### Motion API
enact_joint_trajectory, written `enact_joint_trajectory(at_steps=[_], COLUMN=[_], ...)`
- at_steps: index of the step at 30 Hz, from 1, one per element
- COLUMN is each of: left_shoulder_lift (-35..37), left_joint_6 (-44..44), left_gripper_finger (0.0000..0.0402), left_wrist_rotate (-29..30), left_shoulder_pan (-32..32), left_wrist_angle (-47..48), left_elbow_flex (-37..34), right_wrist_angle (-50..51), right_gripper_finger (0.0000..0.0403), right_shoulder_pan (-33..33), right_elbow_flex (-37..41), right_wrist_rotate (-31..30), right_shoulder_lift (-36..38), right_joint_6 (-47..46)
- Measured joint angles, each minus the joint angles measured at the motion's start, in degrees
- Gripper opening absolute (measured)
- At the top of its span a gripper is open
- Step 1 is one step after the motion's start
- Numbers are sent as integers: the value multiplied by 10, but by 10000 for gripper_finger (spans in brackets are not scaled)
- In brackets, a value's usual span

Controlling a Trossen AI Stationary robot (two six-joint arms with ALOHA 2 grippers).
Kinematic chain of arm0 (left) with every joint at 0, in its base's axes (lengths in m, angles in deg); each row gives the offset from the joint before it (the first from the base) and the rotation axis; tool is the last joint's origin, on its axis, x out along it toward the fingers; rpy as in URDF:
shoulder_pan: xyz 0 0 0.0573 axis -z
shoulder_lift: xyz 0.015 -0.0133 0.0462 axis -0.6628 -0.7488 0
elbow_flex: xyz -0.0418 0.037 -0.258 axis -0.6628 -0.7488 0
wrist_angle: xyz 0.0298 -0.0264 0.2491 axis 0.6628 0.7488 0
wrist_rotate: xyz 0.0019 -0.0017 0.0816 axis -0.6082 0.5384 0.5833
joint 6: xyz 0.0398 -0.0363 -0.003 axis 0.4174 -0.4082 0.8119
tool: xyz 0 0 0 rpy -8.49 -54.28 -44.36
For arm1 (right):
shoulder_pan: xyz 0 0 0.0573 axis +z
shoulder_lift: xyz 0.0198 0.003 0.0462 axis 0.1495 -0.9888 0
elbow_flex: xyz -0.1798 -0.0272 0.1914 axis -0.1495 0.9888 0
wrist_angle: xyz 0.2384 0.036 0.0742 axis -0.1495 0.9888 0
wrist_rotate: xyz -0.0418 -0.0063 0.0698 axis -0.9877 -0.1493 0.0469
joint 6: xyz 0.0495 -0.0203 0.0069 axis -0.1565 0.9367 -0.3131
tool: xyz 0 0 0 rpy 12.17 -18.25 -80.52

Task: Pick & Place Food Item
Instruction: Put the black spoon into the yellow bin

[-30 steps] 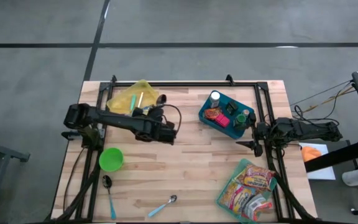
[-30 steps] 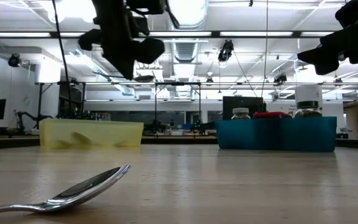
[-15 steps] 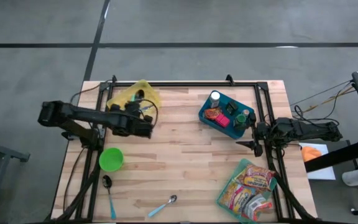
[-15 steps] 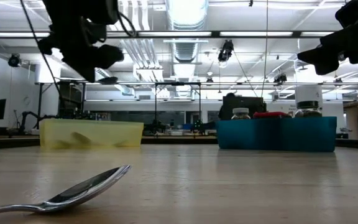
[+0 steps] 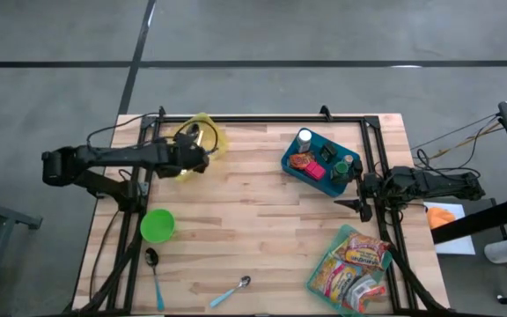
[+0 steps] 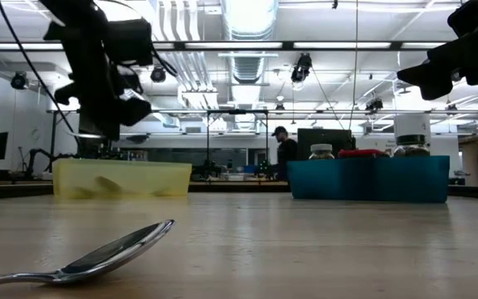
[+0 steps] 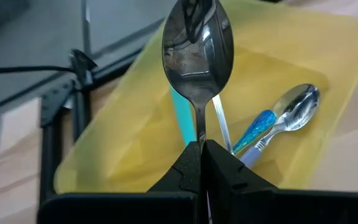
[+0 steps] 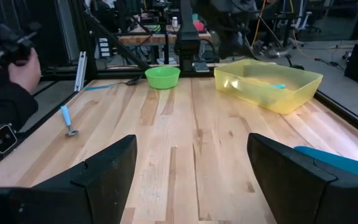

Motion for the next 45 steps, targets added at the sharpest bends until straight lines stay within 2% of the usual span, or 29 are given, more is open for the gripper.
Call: enact_joint_trajectory(at_steps=[8,13,22,34,38,45], left_shoulder_lift=[0,0,0,0,0,0], left_joint_6=[88,126,138,127,127,127], left_gripper_finger=[5,5,5,7,29,102], left_wrist_rotate=[-86,-122,-137,-146,-148,-151], left_shoulder_pan=[-99,-133,-147,-147,-147,-147], left_wrist_angle=[-120,-177,-250,-256,-256,-256], left_elbow_flex=[-58,-94,-148,-154,-154,-154], right_wrist_angle=[0,0,0,0,0,0], right_gripper_finger=[303,303,303,303,303,303], right_shoulder_pan=[0,0,0,0,0,0], right_elbow_flex=[0,0,0,0,0,0], right_wrist_rotate=[0,0,0,0,0,0], right_shoulder_lift=[0,0,0,0,0,0], right_joint_6=[1,1,1,1,1,0])
